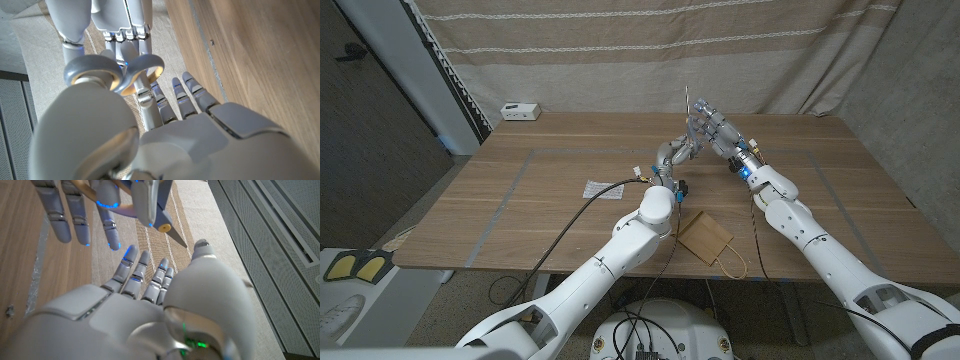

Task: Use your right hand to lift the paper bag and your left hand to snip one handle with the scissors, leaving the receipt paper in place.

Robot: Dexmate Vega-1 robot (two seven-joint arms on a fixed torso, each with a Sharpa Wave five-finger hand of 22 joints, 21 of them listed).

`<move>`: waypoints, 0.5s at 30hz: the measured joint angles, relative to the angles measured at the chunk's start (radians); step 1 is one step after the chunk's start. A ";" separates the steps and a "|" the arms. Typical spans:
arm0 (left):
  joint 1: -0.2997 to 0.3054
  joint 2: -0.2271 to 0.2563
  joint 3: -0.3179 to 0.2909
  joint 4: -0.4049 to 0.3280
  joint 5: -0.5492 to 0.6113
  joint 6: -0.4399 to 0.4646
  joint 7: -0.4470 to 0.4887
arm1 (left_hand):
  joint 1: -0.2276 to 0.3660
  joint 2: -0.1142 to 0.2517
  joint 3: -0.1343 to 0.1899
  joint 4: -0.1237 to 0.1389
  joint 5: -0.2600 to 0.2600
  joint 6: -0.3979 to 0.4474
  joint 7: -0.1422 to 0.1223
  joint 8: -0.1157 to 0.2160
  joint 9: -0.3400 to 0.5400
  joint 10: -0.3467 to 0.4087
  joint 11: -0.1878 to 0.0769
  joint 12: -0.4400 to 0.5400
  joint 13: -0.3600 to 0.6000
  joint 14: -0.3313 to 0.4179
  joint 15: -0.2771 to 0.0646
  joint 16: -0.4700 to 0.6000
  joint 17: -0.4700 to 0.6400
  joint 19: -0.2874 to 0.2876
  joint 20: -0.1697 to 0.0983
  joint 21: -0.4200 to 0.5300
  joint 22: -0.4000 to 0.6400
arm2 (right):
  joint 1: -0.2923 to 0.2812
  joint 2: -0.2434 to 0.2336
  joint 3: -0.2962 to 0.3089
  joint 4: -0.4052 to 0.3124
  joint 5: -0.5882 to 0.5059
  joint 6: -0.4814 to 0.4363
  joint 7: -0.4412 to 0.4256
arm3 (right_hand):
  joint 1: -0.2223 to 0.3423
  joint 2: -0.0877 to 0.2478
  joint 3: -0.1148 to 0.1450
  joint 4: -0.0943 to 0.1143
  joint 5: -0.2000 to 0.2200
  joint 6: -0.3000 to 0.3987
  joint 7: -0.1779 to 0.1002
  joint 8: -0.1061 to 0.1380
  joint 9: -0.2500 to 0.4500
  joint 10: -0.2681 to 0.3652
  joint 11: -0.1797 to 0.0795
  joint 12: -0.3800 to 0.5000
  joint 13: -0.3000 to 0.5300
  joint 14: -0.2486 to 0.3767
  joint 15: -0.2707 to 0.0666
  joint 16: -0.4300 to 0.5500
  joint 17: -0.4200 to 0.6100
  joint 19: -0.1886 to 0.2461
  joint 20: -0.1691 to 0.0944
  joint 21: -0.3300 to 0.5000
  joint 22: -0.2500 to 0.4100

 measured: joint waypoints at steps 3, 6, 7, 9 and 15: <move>0.002 0.000 -0.002 -0.003 0.000 0.000 0.004 | 0.000 0.000 0.002 0.002 0.000 0.000 0.000 0.007 0.001 0.000 0.000 0.000 0.000 0.000 0.000 0.000 0.000 0.000 0.000 0.000 0.000 | 0.000 0.000 0.002 0.004 0.000 0.005 -0.001 | -0.011 -0.003 -0.008 0.000 0.002 0.000 0.000 0.000 -0.004 -0.005 0.002 0.000 -0.002 -0.013 0.003 -0.008 -0.006 -0.011 0.003 -0.011 0.000; 0.007 0.001 -0.005 -0.008 0.002 0.000 0.012 | 0.000 0.000 0.009 0.001 0.000 0.000 0.000 0.007 0.001 0.000 0.000 0.000 0.000 0.000 0.000 0.000 0.000 0.000 0.000 0.000 0.000 | 0.001 -0.001 0.005 0.009 -0.005 0.010 -0.006 | -0.019 -0.003 -0.015 0.001 0.013 0.000 0.000 0.000 -0.004 -0.020 0.001 0.000 -0.003 -0.030 0.001 -0.015 -0.013 -0.023 0.004 -0.021 0.000; 0.008 0.001 -0.006 -0.009 0.002 0.000 0.014 | 0.000 0.000 0.011 0.003 0.000 0.000 0.000 0.007 0.001 0.000 0.000 0.000 0.000 0.000 0.000 0.000 0.000 0.000 0.000 0.000 0.000 | 0.001 -0.001 0.005 0.010 -0.005 0.011 -0.007 | -0.022 0.000 -0.016 0.001 0.019 0.000 0.000 0.000 -0.004 -0.024 -0.003 0.000 -0.003 -0.041 0.002 -0.020 -0.017 -0.033 0.003 -0.027 0.000; 0.011 0.002 -0.010 -0.014 0.003 -0.002 0.019 | 0.000 0.000 0.012 0.004 0.000 -0.005 0.005 0.007 0.002 0.000 0.000 0.000 0.000 0.000 0.000 0.000 0.000 0.000 0.000 0.000 0.000 | 0.002 -0.002 0.006 0.011 -0.012 0.016 -0.014 | -0.023 0.001 -0.016 0.001 0.027 0.000 0.000 0.000 -0.004 -0.038 -0.005 0.000 -0.003 -0.059 0.002 -0.022 -0.024 -0.046 0.004 -0.038 0.000; 0.021 0.006 -0.020 -0.030 0.005 -0.003 0.039 | 0.001 -0.001 0.029 0.004 0.000 -0.006 0.006 0.011 -0.010 0.022 0.000 0.000 0.005 0.000 0.000 0.000 0.000 -0.018 0.000 0.000 0.004 | 0.003 -0.005 0.009 0.014 -0.022 0.023 -0.029 | -0.035 0.007 -0.020 -0.004 0.038 0.004 -0.004 0.000 -0.004 -0.054 0.000 0.000 -0.007 -0.076 0.002 -0.031 -0.034 -0.070 0.016 -0.054 0.000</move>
